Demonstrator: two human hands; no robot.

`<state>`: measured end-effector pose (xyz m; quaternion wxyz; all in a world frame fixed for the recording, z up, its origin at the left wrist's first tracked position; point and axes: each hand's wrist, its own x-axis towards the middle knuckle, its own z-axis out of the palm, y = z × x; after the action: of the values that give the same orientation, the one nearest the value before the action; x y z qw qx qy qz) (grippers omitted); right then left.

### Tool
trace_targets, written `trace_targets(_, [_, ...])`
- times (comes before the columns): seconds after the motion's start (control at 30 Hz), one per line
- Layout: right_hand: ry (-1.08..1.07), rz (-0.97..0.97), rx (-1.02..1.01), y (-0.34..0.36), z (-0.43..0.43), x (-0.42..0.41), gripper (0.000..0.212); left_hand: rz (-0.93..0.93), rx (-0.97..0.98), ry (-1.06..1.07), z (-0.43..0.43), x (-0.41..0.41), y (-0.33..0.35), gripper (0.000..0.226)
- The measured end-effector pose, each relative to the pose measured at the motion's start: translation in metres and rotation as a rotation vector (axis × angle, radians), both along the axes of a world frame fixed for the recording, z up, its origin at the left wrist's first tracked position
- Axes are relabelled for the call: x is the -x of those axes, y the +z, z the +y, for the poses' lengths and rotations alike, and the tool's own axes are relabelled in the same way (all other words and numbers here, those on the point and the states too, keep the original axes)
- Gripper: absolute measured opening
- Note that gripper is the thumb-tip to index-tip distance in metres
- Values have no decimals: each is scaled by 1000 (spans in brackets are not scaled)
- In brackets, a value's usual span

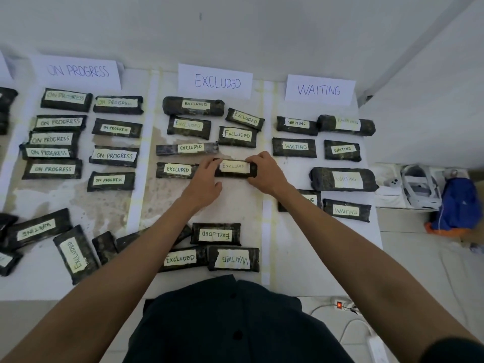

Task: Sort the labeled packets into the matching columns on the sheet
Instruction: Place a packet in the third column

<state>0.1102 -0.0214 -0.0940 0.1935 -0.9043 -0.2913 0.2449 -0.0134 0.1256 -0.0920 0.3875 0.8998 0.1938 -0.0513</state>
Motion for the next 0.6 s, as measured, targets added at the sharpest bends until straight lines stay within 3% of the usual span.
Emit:
trace_targets(0.2, [25,-112,65,14,-9,27,57,-24,-63,-49,-1,28,13,51])
trace_targets(0.4, [294,200,33,22,-17,94,60,105,-78,-109,-6,84,12,41])
trace_targets(0.6, [391,81,192,13,-8,123,60,122,-101,-87,-6,112,7,43])
